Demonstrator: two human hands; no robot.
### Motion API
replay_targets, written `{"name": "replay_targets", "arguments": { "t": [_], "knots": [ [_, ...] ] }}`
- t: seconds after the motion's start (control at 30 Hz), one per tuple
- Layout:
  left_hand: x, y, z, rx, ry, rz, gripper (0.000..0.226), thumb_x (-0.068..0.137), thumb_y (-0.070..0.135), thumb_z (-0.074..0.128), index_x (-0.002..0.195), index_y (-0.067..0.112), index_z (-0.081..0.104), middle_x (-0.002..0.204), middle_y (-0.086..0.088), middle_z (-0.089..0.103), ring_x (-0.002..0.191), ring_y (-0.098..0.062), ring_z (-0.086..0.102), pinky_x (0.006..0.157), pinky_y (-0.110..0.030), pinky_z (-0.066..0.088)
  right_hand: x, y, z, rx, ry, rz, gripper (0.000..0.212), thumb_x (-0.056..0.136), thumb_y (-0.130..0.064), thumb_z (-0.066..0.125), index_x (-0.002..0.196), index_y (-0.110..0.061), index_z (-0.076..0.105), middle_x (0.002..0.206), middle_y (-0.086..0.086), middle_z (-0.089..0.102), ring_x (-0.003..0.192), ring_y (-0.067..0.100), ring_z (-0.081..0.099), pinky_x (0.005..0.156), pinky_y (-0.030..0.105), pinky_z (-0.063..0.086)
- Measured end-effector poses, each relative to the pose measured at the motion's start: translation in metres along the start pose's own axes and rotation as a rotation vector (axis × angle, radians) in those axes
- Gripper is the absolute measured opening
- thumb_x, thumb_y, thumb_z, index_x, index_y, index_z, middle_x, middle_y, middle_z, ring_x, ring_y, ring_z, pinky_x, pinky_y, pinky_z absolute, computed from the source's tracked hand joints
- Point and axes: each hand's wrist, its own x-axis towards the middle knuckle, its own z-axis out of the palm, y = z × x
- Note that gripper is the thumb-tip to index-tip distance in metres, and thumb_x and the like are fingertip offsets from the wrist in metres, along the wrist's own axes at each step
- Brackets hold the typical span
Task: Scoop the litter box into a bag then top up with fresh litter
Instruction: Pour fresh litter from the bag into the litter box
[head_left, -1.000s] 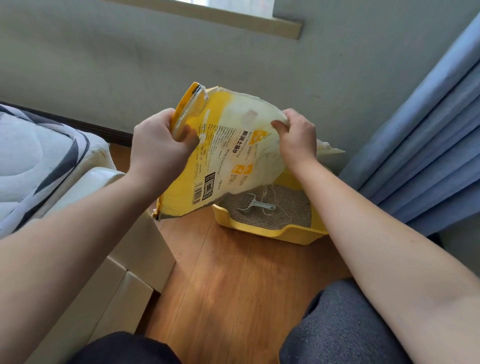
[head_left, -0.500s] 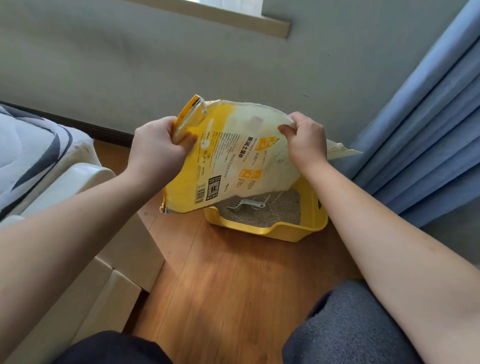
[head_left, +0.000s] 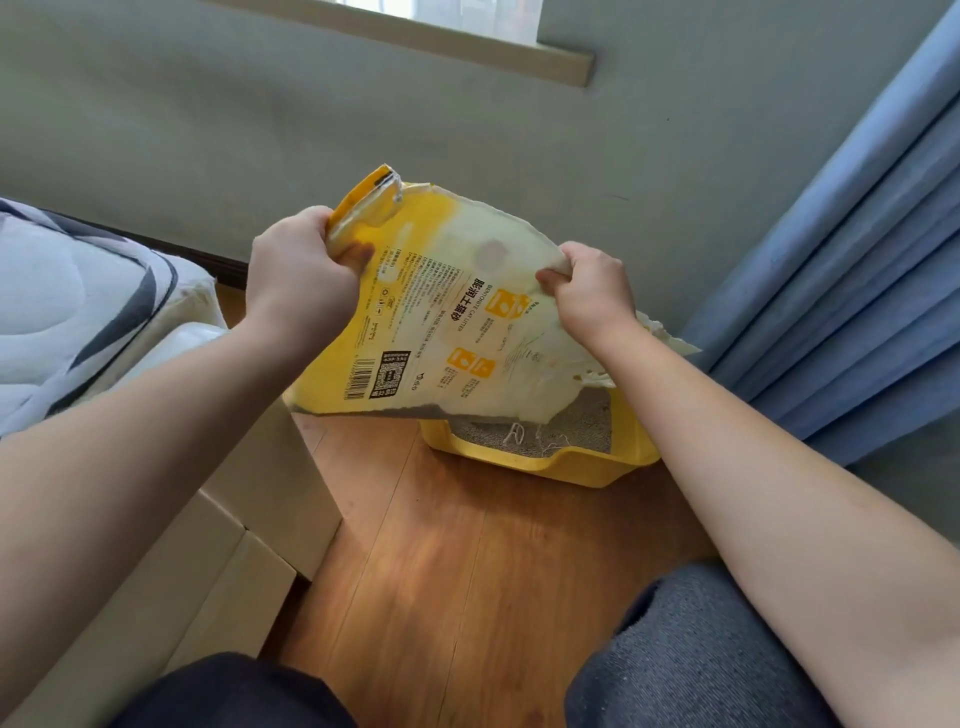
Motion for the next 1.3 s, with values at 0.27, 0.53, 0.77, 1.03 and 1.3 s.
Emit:
{"name": "replay_targets", "arguments": {
  "t": [0.27,0.53,0.77,1.03,1.3],
  "knots": [
    [0.003,-0.004,0.003,0.081,0.023,-0.075,0.007,0.092,0.017,0.055,0.087,0.013,0.057,0.078,-0.003,0.057,0.075,-0.026,0.056,0.064,-0.038,0.048,-0.006,-0.005,0.015,0.066,-0.029,0.015,0.010,0.092,-0.029,0.058,0.084,-0.024,0.058,0.087,0.000,0.065,0.082,0.022,0.057,0.066,0.029,0.039],
    [0.003,-0.007,0.006,0.063,-0.055,-0.126,0.006,0.091,0.014,0.058,0.086,0.014,0.060,0.080,-0.004,0.062,0.075,-0.023,0.060,0.065,-0.036,0.052,-0.004,0.001,0.011,0.018,-0.005,0.009,0.013,0.092,-0.032,0.058,0.083,-0.023,0.059,0.084,0.001,0.064,0.081,0.023,0.055,0.064,0.029,0.035],
    [-0.003,-0.014,0.015,-0.182,-0.236,-0.301,0.006,0.089,0.030,0.069,0.090,0.024,0.067,0.091,-0.002,0.071,0.086,-0.024,0.068,0.081,-0.047,0.058,-0.002,0.010,-0.002,-0.090,0.035,-0.040,0.014,0.091,-0.035,0.058,0.087,-0.022,0.063,0.085,0.004,0.066,0.085,0.030,0.057,0.072,0.037,0.047],
    [-0.012,-0.012,0.030,-0.023,-0.326,-0.185,0.008,0.085,0.028,0.074,0.086,0.022,0.069,0.083,0.004,0.069,0.081,-0.015,0.065,0.071,-0.033,0.054,-0.006,0.020,-0.013,-0.195,0.033,-0.118,0.017,0.093,-0.034,0.056,0.094,-0.021,0.067,0.089,0.007,0.069,0.088,0.033,0.058,0.077,0.037,0.045],
    [-0.011,-0.010,0.030,0.116,-0.408,-0.084,0.026,0.080,0.025,0.075,0.102,0.024,0.060,0.093,0.005,0.063,0.082,-0.012,0.059,0.056,-0.025,0.043,-0.012,0.016,-0.022,-0.287,0.059,-0.278,0.016,0.094,-0.031,0.056,0.095,-0.021,0.069,0.091,0.001,0.070,0.089,0.025,0.058,0.078,0.032,0.033]
  ]
}}
